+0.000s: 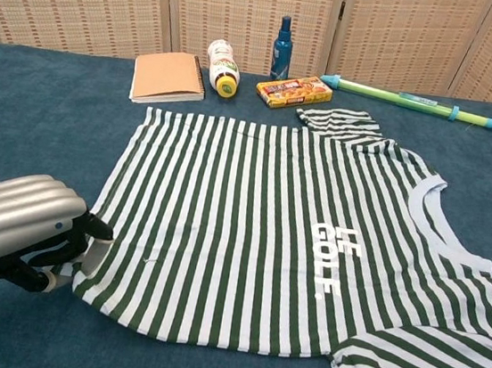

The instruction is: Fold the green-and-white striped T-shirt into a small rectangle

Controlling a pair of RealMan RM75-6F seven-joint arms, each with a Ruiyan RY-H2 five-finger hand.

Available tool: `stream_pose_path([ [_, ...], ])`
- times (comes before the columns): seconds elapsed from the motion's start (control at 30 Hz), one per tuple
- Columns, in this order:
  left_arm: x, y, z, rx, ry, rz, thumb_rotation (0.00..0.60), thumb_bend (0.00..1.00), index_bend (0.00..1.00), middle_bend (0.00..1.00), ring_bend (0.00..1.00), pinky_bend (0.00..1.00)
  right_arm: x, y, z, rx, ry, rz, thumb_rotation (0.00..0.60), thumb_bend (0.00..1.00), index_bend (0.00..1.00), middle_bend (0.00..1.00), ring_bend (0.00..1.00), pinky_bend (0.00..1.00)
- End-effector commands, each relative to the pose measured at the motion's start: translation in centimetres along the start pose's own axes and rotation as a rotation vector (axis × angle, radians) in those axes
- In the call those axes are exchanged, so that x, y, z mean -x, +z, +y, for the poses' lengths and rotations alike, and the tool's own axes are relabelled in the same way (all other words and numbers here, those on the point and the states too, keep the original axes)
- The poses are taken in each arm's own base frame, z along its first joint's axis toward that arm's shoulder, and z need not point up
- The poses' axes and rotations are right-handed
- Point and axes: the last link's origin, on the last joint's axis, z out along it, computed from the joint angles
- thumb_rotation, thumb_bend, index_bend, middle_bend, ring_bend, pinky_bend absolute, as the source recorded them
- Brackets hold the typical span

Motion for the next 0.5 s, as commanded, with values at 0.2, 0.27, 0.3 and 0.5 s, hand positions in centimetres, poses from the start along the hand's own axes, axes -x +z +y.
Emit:
stream_pose_path([
  [0.2,0.1,0.0,-0.2,-0.013,-0.008,-0.004,0.600,0.50,0.65,0.92,0.89,1.00,1.5,1.7,-0.9,-0.049,-0.001,-0.049,0.600,0.15,0.48,0.94,1.00,1.00],
  [0.27,0.2,0.0,-0.2,-0.016,-0.009,-0.004,0.600,0.50,0.65,0.92,0.89,1.00,1.8,2.1,-1.1,-0.057,-0.003,-0.059,0.600,0.15,0.48,0.94,1.00,1.00],
  [0.3,0.2,0.0,-0.3,-0.018,-0.010,-0.004,0.600,0.50,0.65,0.92,0.89,1.00,1.9,2.4,-1.2,-0.063,-0.004,-0.063,0.600,0.15,0.48,0.94,1.00,1.00],
  [0.5,0.2,-0.1,-0.4,-0.027,-0.014,-0.006,0.600,0.50,0.65,0.92,0.89,1.00,2.5,3.6,-1.7,-0.074,0.000,-0.079,0.600,0.17,0.48,0.94,1.00,1.00],
])
